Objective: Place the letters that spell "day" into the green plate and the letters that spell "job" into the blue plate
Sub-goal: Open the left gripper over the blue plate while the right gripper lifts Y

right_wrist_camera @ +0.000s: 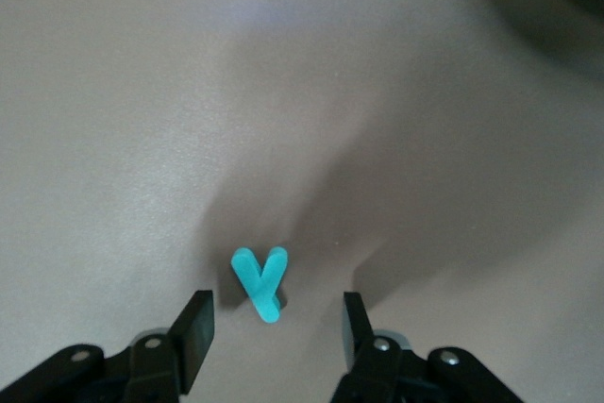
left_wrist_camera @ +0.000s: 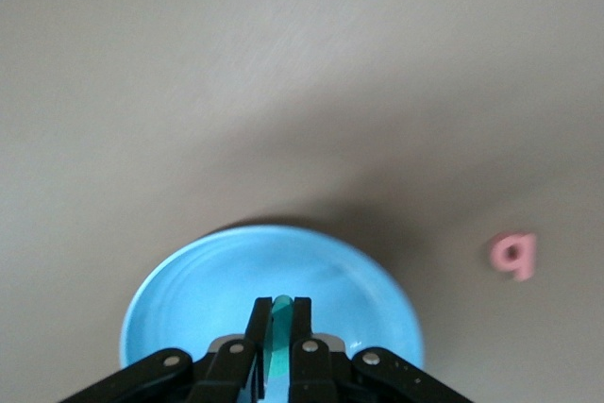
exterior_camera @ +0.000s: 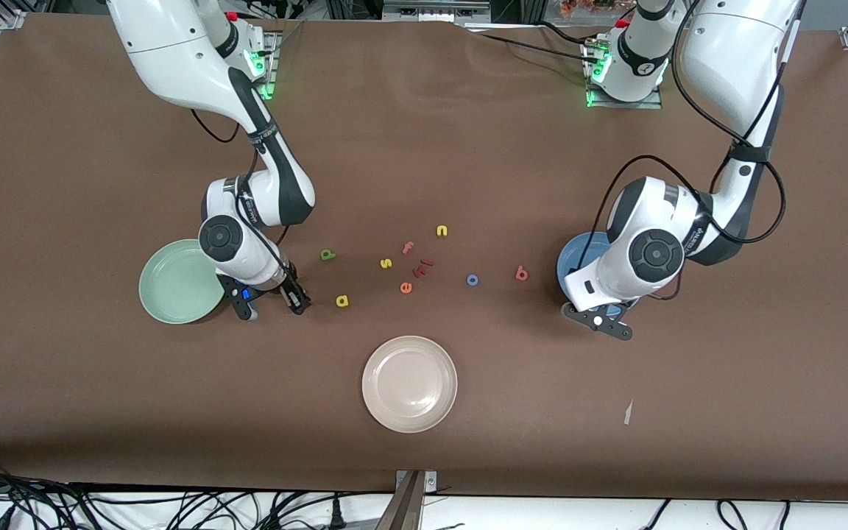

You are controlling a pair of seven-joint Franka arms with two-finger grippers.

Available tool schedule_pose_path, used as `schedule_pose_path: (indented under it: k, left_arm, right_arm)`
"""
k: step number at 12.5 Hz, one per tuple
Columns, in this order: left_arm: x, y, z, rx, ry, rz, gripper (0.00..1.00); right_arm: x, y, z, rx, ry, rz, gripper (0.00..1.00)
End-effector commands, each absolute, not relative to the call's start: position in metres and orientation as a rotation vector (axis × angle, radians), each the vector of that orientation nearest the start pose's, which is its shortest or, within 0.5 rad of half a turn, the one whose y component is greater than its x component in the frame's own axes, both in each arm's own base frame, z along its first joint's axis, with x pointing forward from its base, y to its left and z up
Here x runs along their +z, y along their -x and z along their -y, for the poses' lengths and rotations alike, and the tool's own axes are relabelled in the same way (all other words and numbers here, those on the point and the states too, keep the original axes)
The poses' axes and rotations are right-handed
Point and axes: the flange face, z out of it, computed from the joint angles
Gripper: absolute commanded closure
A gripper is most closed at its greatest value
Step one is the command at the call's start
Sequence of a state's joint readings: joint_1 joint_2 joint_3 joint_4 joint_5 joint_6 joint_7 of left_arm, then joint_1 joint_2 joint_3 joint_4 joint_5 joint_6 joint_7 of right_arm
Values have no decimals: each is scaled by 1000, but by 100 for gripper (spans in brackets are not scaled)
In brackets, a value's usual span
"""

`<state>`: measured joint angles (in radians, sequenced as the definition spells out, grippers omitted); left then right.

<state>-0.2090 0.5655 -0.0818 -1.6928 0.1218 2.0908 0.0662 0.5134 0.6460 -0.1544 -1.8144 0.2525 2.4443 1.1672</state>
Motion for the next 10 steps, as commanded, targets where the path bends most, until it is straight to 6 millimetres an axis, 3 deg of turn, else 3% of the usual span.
schedule_pose_path:
  k: [1,3,4,5,6,7,10]
  left_arm:
    - [225,-607,159,340,2920,-676,100]
    - [211,-602,151,342,2922,-675,100]
    - [211,-601,152,341,2921,-674,88]
    - [208,-600,149,353,2921,-671,12]
    - [205,-599,147,361,2923,-666,0]
    - [206,-599,146,359,2925,-664,0]
    - [223,-601,159,328,2938,-657,0]
  right_arm:
    - [183,-602,-230,82,2726,-1434,53]
    - [174,-601,-229,92,2735,-1437,53]
    - [172,-601,-228,94,2740,-1434,58]
    - [171,-602,-228,96,2740,-1429,69]
    - [170,-602,-228,98,2739,-1431,81]
    - [167,-601,-228,102,2743,-1433,97]
    - [177,-608,-232,97,2729,-1416,100]
